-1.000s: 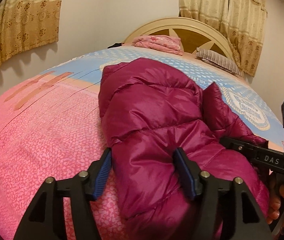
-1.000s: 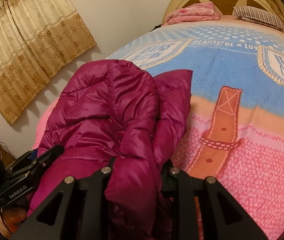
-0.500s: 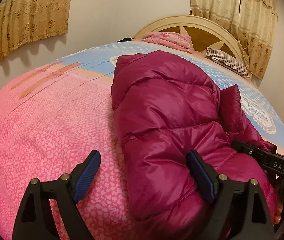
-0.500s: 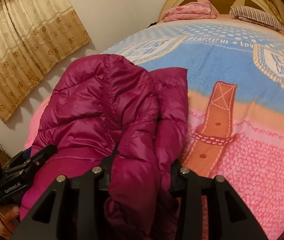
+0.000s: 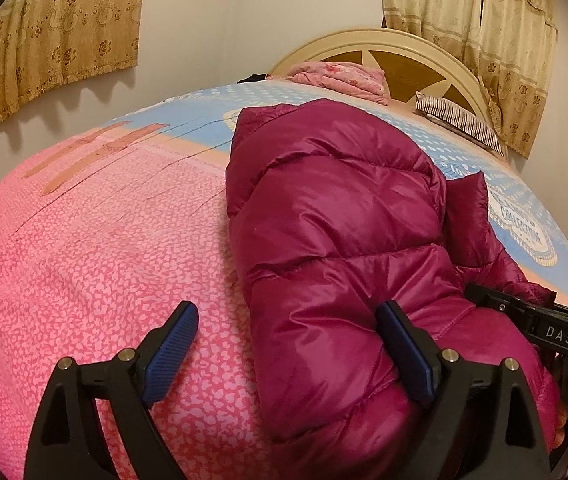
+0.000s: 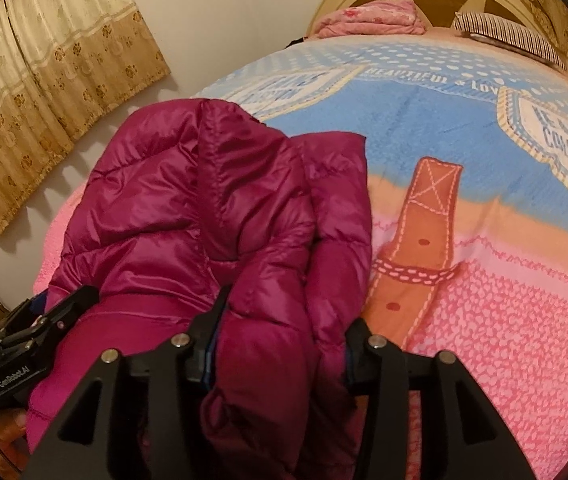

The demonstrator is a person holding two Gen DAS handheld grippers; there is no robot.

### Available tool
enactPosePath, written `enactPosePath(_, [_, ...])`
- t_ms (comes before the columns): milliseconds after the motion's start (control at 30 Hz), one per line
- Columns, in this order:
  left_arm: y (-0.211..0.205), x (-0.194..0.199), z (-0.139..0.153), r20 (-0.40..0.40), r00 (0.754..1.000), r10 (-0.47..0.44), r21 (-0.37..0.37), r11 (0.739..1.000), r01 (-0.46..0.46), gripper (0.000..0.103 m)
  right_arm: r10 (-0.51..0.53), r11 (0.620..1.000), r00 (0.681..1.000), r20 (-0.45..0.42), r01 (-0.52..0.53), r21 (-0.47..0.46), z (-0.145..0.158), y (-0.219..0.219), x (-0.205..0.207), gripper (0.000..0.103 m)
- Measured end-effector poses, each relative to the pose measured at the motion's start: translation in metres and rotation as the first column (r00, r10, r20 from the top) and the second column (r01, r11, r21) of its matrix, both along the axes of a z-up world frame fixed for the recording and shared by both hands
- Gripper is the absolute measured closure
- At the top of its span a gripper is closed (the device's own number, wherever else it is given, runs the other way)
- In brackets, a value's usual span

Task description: Fold large clothes

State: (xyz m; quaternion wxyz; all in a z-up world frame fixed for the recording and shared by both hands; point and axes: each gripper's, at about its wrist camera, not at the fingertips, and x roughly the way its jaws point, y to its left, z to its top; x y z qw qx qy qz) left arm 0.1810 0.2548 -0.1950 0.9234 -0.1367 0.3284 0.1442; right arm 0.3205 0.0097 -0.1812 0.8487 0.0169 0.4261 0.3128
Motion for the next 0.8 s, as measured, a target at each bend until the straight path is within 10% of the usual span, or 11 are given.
enactPosePath(367, [-0.008, -0.033, 0.049, 0.047, 0.999, 0.011, 0.061, 0.998, -0.014, 0.012, -0.023, 1.000, 0.999, 0.032, 0.023, -0.002, 0.025, -0.006, -0.017, 0.048])
enactPosePath(800, [-0.067, -0.158, 0.171, 0.320, 0.943, -0.089, 0.197, 0.980, 0.026, 0.011, -0.087, 0.996, 0.929, 0.360, 0.068, 0.064, 0.147, -0.061, -0.159, 0.022])
